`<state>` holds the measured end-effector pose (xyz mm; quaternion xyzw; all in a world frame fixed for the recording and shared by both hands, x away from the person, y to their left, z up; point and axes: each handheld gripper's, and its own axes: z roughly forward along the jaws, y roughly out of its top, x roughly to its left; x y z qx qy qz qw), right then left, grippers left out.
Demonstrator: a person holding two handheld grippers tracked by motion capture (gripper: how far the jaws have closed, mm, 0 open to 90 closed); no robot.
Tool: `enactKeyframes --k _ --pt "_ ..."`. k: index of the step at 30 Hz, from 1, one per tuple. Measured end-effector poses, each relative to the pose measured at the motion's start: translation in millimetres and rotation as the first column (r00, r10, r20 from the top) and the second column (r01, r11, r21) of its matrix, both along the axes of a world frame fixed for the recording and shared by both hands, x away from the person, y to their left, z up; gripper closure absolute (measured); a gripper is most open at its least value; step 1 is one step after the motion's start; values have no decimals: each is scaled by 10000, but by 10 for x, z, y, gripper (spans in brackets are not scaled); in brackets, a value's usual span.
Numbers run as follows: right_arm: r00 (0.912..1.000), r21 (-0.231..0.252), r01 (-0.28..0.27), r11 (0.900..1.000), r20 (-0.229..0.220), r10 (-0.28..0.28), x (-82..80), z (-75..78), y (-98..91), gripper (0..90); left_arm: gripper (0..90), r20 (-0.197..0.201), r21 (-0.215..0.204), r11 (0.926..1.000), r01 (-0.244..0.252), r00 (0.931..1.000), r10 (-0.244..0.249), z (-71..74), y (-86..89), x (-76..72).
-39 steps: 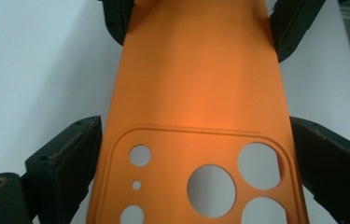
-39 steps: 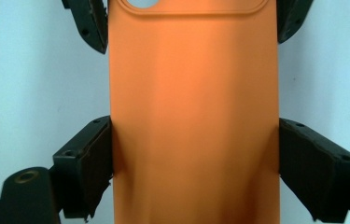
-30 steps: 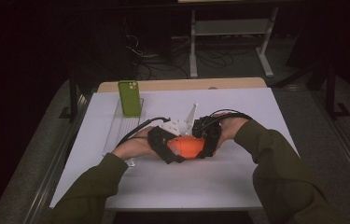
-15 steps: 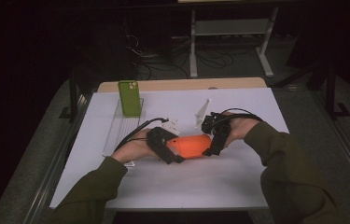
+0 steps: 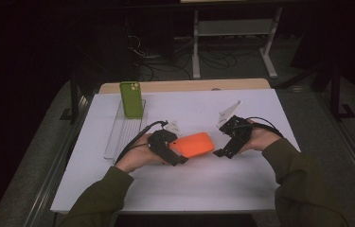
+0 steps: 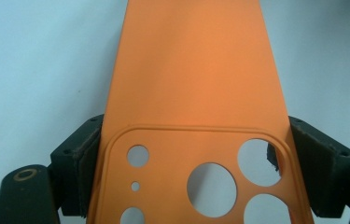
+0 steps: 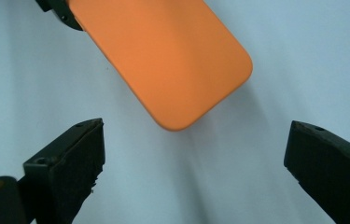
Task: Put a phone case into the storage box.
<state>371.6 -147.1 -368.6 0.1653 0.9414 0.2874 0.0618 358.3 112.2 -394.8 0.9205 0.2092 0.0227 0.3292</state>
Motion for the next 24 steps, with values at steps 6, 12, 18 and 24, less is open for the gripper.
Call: enactKeyframes --k 6,12,18,24 --pt "9914 694 1297 9891 -253 -1282 -105 -136 -81 38 158 84 -40 9989 -474 9988 474 -5 31 -8" --pt "9669 1256 2489 9603 -901 -2388 -202 -266 -115 24 157 21 8 9981 -616 9981 616 -49 65 2" --pt "9483 1595 3163 9351 -796 -3072 -310 -370 -117 16 158 -25 -92 9964 -841 9965 841 -62 86 6" --pt "9269 2146 3752 9018 -728 -3683 -396 -488 -99 16 158 -48 -65 9972 -740 9972 740 -52 136 29"
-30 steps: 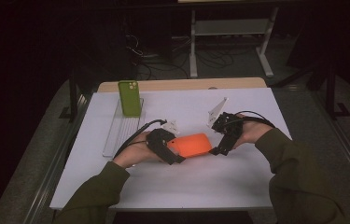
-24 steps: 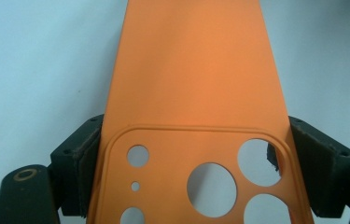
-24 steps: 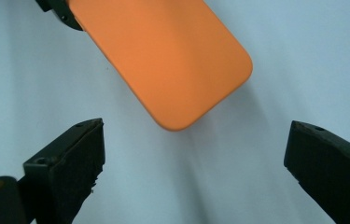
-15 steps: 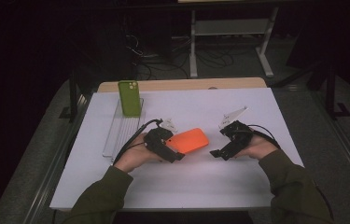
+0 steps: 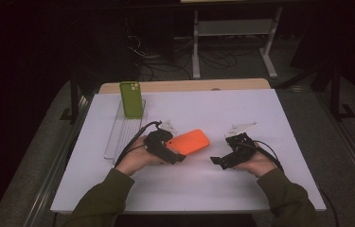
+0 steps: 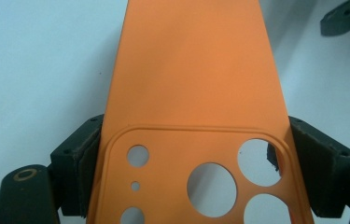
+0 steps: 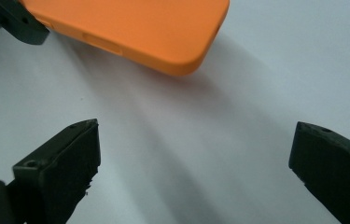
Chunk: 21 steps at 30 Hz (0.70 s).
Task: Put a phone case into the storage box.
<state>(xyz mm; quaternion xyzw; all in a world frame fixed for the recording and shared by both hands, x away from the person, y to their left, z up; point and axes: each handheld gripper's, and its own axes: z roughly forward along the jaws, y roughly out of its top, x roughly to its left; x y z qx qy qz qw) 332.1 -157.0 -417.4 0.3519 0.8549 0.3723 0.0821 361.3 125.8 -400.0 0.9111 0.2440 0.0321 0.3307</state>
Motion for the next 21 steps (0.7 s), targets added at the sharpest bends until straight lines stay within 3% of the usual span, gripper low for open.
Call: enactKeyframes --k 4,9,11,15,16,17,19,21 --pt "9992 27 86 10000 386 -87 -30 -76 23 16 157 -95 -336 9990 -282 9996 279 -2 16 -14" --pt "9973 -244 15 9997 731 3 -56 -92 75 16 157 -99 -315 9992 -244 9997 241 7 26 -18" --pt "9959 -245 54 9997 907 -32 -72 -81 79 16 158 12 -23 10000 -23 10000 24 16 46 -5" --pt "9883 -649 -56 9979 1516 155 -92 -69 86 16 157 -62 -96 10000 -23 10000 23 26 56 -3" --pt "9871 -682 -51 9977 1590 159 -96 -67 87 16 158 -122 -380 9991 -205 9997 201 18 42 -14" --pt "9862 -705 -8 9975 1651 125 -102 -65 91 16 157 -145 -407 9989 -228 9996 223 19 41 -16" --pt "9816 -810 -35 9967 1900 189 -101 -64 90 16 157 -74 -144 9999 6 10000 -7 27 56 -6" --pt "9775 -928 -4 9957 2101 200 -109 -65 95 16 157 -116 -179 9998 -36 9999 34 26 51 -14"
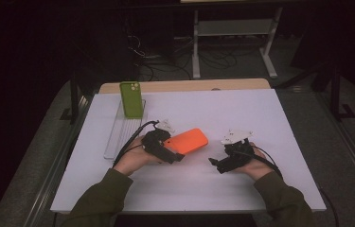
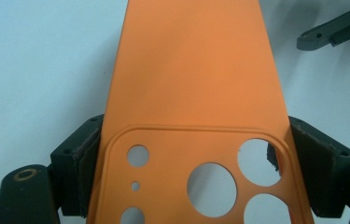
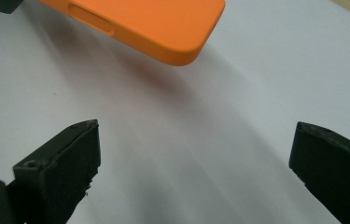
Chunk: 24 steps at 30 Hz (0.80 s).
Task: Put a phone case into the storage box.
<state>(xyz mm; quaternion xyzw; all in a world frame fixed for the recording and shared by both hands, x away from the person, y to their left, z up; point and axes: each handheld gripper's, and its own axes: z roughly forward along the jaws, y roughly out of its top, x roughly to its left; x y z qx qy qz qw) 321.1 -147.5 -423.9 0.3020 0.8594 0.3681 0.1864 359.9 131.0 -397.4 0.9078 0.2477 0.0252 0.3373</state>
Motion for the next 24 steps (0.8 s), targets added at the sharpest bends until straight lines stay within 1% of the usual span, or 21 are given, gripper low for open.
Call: enactKeyframes --k 1,2,3,5,6,7,9,10,11,15,18,19,22,23,24 --pt "10000 -36 -53 10000 69 54 -4 3 3 16 158 -43 -169 9997 -160 9999 159 -7 -13 -10" --pt "9999 -24 -45 10000 105 45 -13 3 10 16 157 -65 -243 9994 -228 9997 227 -10 -20 -17" --pt "9996 -171 -71 9998 268 76 -17 4 16 16 157 -67 -246 9994 -228 9997 227 -10 -22 -18" --pt "9991 -293 -95 9995 403 107 -38 7 36 16 158 -70 -252 9995 -208 9998 206 -11 -26 -22" --pt "9988 -372 -140 9992 455 157 -42 7 42 16 158 38 47 10000 45 10000 -45 1 -8 -8" --pt "9988 -404 -116 9991 470 135 -54 7 57 16 158 31 33 10000 37 10000 -37 2 -9 -10" --pt "9970 -694 -181 9974 737 232 -63 9 71 16 157 83 40 9999 114 9999 -115 4 -9 -6" --pt "9959 -775 -239 9967 849 305 -63 10 74 16 158 15 -12 9999 100 9999 -100 2 -13 -9" --pt "9958 -808 -238 9964 867 308 -70 13 83 16 158 -31 -206 9997 -90 10000 89 -6 -27 -22" --pt "9916 -1105 -349 9933 1198 481 -85 8 105 16 158 -11 -207 9998 -74 10000 74 -5 -26 -21" --pt "9895 -1217 -420 9917 1320 581 -101 9 121 16 158 -29 -212 9997 -80 10000 79 -5 -25 -22" --pt "9875 -1328 -463 9901 1431 654 -103 10 124 16 158 59 53 9999 159 9999 -159 4 -8 -8" --pt "9756 -1815 -542 9819 1999 908 -131 11 151 16 158 146 59 9998 194 9997 -195 4 -7 -7" --pt "9746 -1790 -517 9825 2055 887 -140 12 160 16 158 140 55 9998 177 9997 -177 4 -9 -9" --pt "9710 -1918 -578 9797 2172 998 -140 15 164 16 158 137 61 9998 179 9997 -180 5 -9 -9"
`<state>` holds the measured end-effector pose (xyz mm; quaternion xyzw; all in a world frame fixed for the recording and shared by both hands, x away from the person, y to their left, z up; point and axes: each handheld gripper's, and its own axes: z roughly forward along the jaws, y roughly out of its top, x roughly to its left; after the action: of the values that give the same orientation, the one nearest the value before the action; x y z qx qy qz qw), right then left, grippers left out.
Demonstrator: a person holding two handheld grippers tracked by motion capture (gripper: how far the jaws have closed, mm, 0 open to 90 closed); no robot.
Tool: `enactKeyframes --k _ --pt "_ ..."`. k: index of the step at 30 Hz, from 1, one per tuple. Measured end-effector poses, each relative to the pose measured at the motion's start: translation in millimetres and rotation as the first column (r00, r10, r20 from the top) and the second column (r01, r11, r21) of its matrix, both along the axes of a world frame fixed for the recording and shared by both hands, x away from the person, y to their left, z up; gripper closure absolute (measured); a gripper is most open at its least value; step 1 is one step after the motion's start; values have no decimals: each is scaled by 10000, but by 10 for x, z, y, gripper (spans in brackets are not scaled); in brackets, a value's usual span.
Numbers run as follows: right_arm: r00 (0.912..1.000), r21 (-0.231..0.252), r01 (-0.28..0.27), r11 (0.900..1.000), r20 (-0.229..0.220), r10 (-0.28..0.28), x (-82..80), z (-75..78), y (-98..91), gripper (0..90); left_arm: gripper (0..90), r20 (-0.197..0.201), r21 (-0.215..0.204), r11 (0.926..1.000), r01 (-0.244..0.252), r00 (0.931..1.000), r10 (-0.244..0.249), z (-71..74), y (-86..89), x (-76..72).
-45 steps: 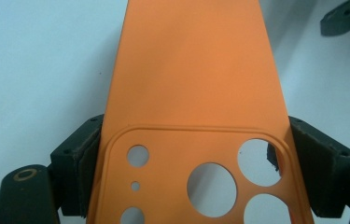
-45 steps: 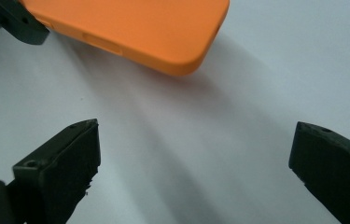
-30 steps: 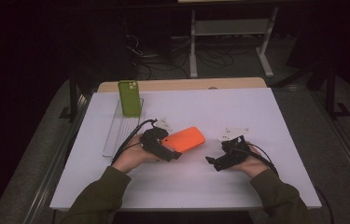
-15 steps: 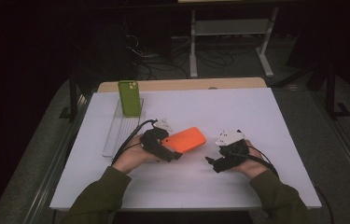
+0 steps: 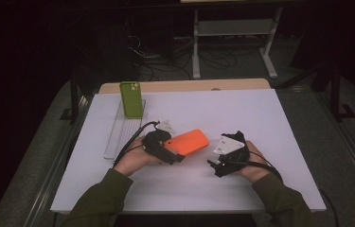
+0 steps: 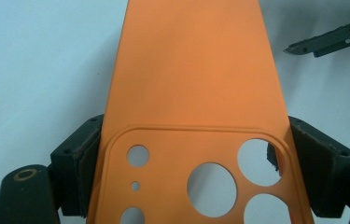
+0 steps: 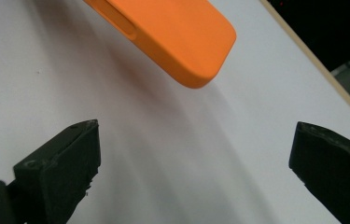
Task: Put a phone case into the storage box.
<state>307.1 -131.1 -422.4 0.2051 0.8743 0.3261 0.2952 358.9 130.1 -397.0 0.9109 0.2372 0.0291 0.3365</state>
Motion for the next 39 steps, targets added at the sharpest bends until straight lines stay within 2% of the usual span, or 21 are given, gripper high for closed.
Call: enactKeyframes --k 2,3,4,11,12,15,17,20,25,26,28,30,31,32,33,36,37,38,39 --pt "9994 -216 -80 9997 325 87 -16 -3 19 17 158 -19 -31 10000 -5 10000 5 -1 -4 -4" --pt "9990 -354 -118 9993 426 133 -22 -6 27 17 158 -95 -253 9995 -193 9998 191 -9 -20 -18" --pt "9986 -436 -131 9990 507 153 -25 -7 32 17 158 -42 -62 10000 -49 10000 48 0 -12 -11" --pt "9919 -1125 -287 9932 1196 422 -68 -46 82 17 158 -10 106 9999 102 9999 -102 -6 -16 -9" --pt "9909 -1212 -309 9922 1262 463 -75 -50 89 17 158 -27 -55 10000 -16 10000 16 -13 -27 -17" --pt "9844 -1565 -385 9869 1635 643 -83 -55 103 17 158 -68 -251 9995 -183 9998 181 -18 -38 -27" --pt "9767 -1837 -463 9819 1980 831 -89 -43 102 17 158 -25 -187 9997 -127 9999 127 -13 -29 -20" --pt "9724 -1604 -385 9863 2213 740 -112 -36 121 17 158 -86 -279 9993 -254 9996 251 -14 -29 -24" --pt "9647 -1873 -351 9817 2501 822 -133 -41 138 17 158 -36 -248 9996 -160 9999 159 -13 -33 -26" --pt "9585 -2227 -466 9738 2645 1064 -127 -32 130 17 158 -33 -251 9995 -164 9999 164 -13 -34 -26" --pt "9519 -2513 -533 9665 2797 1252 -129 -29 136 17 158 -21 -202 9997 -125 9999 125 -7 -32 -22" --pt "9437 -2603 -451 9645 3055 1266 -143 -38 154 17 158 -10 -243 9996 -128 9999 128 -9 -34 -22" --pt "9429 -2421 -400 9694 3118 1168 -151 -47 167 17 158 -49 -305 9994 -182 9998 181 -11 -40 -27" --pt "9372 -2683 -390 9625 3243 1283 -153 -40 166 17 158 -27 -193 9998 -91 10000 91 -7 -35 -24" --pt "9334 -2830 -483 9579 3285 1441 -151 -38 167 17 158 -60 -292 9994 -205 9998 203 -11 -45 -34" --pt "9256 -2772 -403 9600 3515 1403 -170 -53 193 17 158 -136 -305 9992 -271 9996 267 -8 -48 -42" --pt "9216 -2879 -417 9568 3588 1481 -172 -52 198 17 158 -121 -303 9992 -263 9996 260 -6 -46 -42" --pt "9160 -3196 -485 9463 3635 1697 -170 -43 192 17 158 -109 -292 9993 -251 9996 248 -3 -44 -41" --pt "9100 -3248 -451 9447 3769 1730 -177 -45 198 17 158 -73 -298 9993 -216 9997 214 -3 -40 -35"
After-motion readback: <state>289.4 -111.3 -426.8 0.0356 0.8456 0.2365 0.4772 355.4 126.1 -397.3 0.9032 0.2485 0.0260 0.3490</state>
